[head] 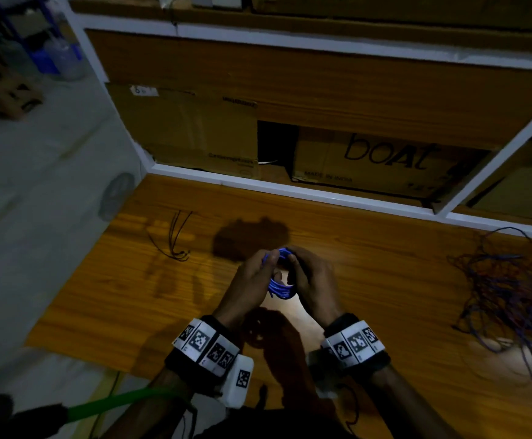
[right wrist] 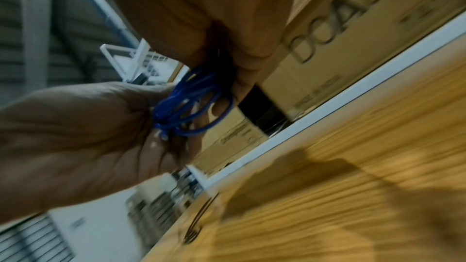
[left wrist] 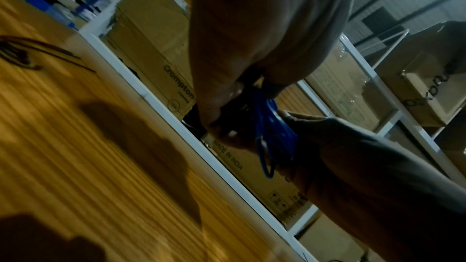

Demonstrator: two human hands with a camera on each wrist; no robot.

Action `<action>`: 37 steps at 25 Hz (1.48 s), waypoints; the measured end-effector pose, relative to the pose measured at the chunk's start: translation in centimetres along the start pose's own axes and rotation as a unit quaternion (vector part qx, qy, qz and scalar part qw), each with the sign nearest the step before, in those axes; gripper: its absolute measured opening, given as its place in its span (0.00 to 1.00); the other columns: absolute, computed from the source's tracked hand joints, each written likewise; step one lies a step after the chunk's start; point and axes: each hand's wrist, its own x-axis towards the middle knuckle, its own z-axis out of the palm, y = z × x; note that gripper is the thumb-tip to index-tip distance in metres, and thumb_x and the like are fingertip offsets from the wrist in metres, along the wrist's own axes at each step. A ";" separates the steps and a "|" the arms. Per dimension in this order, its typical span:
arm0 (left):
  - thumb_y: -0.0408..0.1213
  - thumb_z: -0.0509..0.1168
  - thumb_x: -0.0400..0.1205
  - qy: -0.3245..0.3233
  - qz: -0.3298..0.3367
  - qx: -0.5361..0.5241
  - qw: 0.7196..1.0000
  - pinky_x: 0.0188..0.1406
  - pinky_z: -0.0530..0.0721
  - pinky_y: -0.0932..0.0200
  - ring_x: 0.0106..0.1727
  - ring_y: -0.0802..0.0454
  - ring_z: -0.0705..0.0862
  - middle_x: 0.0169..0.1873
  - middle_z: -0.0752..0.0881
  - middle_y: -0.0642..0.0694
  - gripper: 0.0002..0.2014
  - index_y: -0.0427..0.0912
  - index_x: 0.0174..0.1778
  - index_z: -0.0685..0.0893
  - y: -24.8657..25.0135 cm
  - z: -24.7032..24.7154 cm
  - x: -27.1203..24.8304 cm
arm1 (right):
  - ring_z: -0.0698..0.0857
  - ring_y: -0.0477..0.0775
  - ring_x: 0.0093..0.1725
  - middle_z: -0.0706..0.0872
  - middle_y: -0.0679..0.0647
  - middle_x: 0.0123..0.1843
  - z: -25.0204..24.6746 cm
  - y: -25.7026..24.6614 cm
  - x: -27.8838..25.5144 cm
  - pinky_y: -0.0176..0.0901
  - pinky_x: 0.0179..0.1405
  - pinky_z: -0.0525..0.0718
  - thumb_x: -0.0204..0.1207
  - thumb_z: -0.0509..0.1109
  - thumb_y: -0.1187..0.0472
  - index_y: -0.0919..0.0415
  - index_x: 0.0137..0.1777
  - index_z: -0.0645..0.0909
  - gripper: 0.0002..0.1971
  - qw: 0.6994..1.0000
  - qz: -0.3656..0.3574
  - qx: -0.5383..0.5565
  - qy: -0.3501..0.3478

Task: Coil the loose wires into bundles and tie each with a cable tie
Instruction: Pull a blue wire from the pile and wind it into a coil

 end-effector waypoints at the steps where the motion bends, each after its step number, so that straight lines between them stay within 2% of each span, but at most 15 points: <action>1: 0.57 0.51 0.90 0.010 -0.010 0.014 1.000 0.43 0.80 0.52 0.38 0.53 0.84 0.38 0.85 0.48 0.20 0.49 0.60 0.83 -0.2 -0.6 -0.2 | 0.86 0.39 0.39 0.89 0.47 0.47 0.6 -0.4 0.3 0.38 0.38 0.86 0.88 0.63 0.62 0.55 0.68 0.84 0.13 1.000 -0.013 -0.003 -0.011; 5: 0.57 0.51 0.90 0.079 -0.036 -0.027 0.996 0.43 0.79 0.50 0.37 0.53 0.83 0.35 0.84 0.50 0.21 0.48 0.59 0.82 -1.5 -2.8 -1.1 | 0.83 0.34 0.37 0.87 0.47 0.46 3.2 -2.0 2.1 0.26 0.37 0.78 0.88 0.62 0.63 0.59 0.66 0.85 0.13 0.997 -0.036 0.005 -0.073; 7: 0.55 0.51 0.91 0.127 -0.052 -0.056 0.989 0.42 0.78 0.49 0.36 0.52 0.82 0.33 0.83 0.51 0.20 0.46 0.59 0.83 -2.5 -4.2 -1.7 | 0.85 0.39 0.37 0.89 0.50 0.48 5.0 -2.9 3.2 0.26 0.37 0.77 0.89 0.60 0.61 0.60 0.66 0.85 0.13 0.991 -0.047 0.026 -0.124; 10: 0.54 0.51 0.91 0.195 -0.104 -0.076 0.972 0.36 0.76 0.53 0.33 0.52 0.80 0.31 0.82 0.51 0.20 0.45 0.54 0.82 -3.5 -6.1 -2.8 | 0.88 0.44 0.41 0.90 0.49 0.50 7.6 -3.7 4.3 0.33 0.39 0.82 0.90 0.59 0.58 0.59 0.65 0.85 0.14 0.976 -0.059 0.051 -0.203; 13: 0.51 0.50 0.92 0.249 -0.111 -0.075 0.959 0.32 0.73 0.57 0.30 0.52 0.79 0.31 0.82 0.49 0.21 0.42 0.47 0.81 -3.9 -8.3 -4.2 | 0.89 0.45 0.49 0.91 0.49 0.53 10.5 -4.1 5.4 0.37 0.46 0.85 0.90 0.60 0.52 0.56 0.60 0.88 0.16 0.968 0.017 0.144 -0.206; 15: 0.50 0.51 0.92 0.295 -0.122 -0.086 0.944 0.32 0.75 0.56 0.31 0.50 0.80 0.32 0.82 0.47 0.20 0.43 0.44 0.81 -4.7 -9.8 -4.9 | 0.89 0.45 0.45 0.92 0.48 0.50 12.7 -4.0 6.8 0.41 0.44 0.85 0.87 0.61 0.45 0.53 0.57 0.89 0.18 0.966 0.084 0.152 -0.189; 17: 0.49 0.51 0.92 0.332 -0.130 -0.097 0.929 0.35 0.76 0.54 0.33 0.47 0.80 0.31 0.82 0.45 0.21 0.41 0.43 0.81 -5.7 -11.2 -5.5 | 0.89 0.45 0.44 0.93 0.47 0.49 15.3 -3.4 9.0 0.47 0.45 0.87 0.80 0.64 0.37 0.49 0.55 0.90 0.20 0.975 0.072 0.032 -0.210; 18: 0.49 0.52 0.92 0.342 -0.130 -0.090 0.926 0.36 0.75 0.52 0.33 0.46 0.79 0.31 0.82 0.44 0.22 0.39 0.41 0.80 -6.2 -11.7 -5.6 | 0.90 0.48 0.47 0.93 0.47 0.50 16.5 -3.2 10.1 0.49 0.48 0.88 0.78 0.66 0.37 0.47 0.56 0.90 0.19 0.966 0.053 -0.053 -0.246; 21: 0.47 0.52 0.93 0.362 -0.131 -0.083 0.919 0.37 0.75 0.53 0.33 0.46 0.79 0.30 0.81 0.43 0.23 0.38 0.37 0.79 -6.8 -12.6 -6.4 | 0.89 0.61 0.57 0.92 0.55 0.57 20.3 -3.9 12.5 0.51 0.53 0.88 0.76 0.74 0.44 0.47 0.61 0.89 0.17 0.917 0.026 -0.227 -0.328; 24: 0.47 0.52 0.93 0.377 -0.139 -0.101 0.910 0.37 0.75 0.53 0.32 0.47 0.79 0.29 0.81 0.44 0.23 0.39 0.36 0.79 -6.8 -13.5 -7.0 | 0.88 0.63 0.61 0.89 0.56 0.62 23.5 -5.1 14.0 0.50 0.56 0.85 0.75 0.76 0.48 0.49 0.60 0.88 0.15 0.892 -0.012 -0.285 -0.351; 27: 0.46 0.53 0.92 0.395 -0.139 -0.112 0.901 0.32 0.76 0.59 0.28 0.53 0.78 0.28 0.81 0.46 0.22 0.39 0.37 0.78 -7.2 -14.4 -7.4 | 0.87 0.64 0.62 0.88 0.57 0.64 25.6 -5.3 14.8 0.50 0.57 0.84 0.78 0.72 0.49 0.48 0.62 0.86 0.14 0.861 -0.033 -0.349 -0.368; 30: 0.45 0.53 0.92 0.392 -0.133 -0.119 0.903 0.29 0.75 0.64 0.25 0.56 0.76 0.26 0.80 0.48 0.20 0.38 0.39 0.78 -7.3 -15.0 -7.6 | 0.87 0.66 0.62 0.88 0.59 0.62 26.3 -5.2 15.1 0.55 0.59 0.85 0.80 0.69 0.50 0.51 0.61 0.86 0.14 0.848 -0.049 -0.395 -0.351; 32: 0.45 0.52 0.93 0.386 -0.132 -0.111 0.906 0.28 0.74 0.67 0.24 0.58 0.76 0.26 0.79 0.48 0.21 0.37 0.39 0.77 -7.4 -15.3 -7.7 | 0.88 0.66 0.61 0.89 0.60 0.60 26.9 -5.6 15.0 0.54 0.57 0.84 0.82 0.67 0.53 0.54 0.62 0.85 0.13 0.840 -0.093 -0.424 -0.327; 35: 0.47 0.52 0.92 0.384 -0.135 -0.111 0.907 0.30 0.75 0.66 0.27 0.55 0.77 0.28 0.80 0.45 0.21 0.38 0.39 0.77 -7.4 -15.4 -7.9 | 0.87 0.64 0.62 0.88 0.59 0.61 27.8 -5.8 14.5 0.52 0.55 0.83 0.84 0.62 0.59 0.58 0.63 0.83 0.13 0.818 -0.138 -0.456 -0.322; 37: 0.49 0.52 0.92 0.382 -0.140 -0.111 0.907 0.31 0.75 0.66 0.29 0.53 0.77 0.29 0.80 0.45 0.22 0.38 0.39 0.78 -7.5 -15.4 -8.0 | 0.87 0.65 0.62 0.87 0.60 0.62 28.0 -6.1 13.9 0.53 0.56 0.83 0.82 0.66 0.52 0.60 0.64 0.82 0.16 0.805 -0.156 -0.468 -0.330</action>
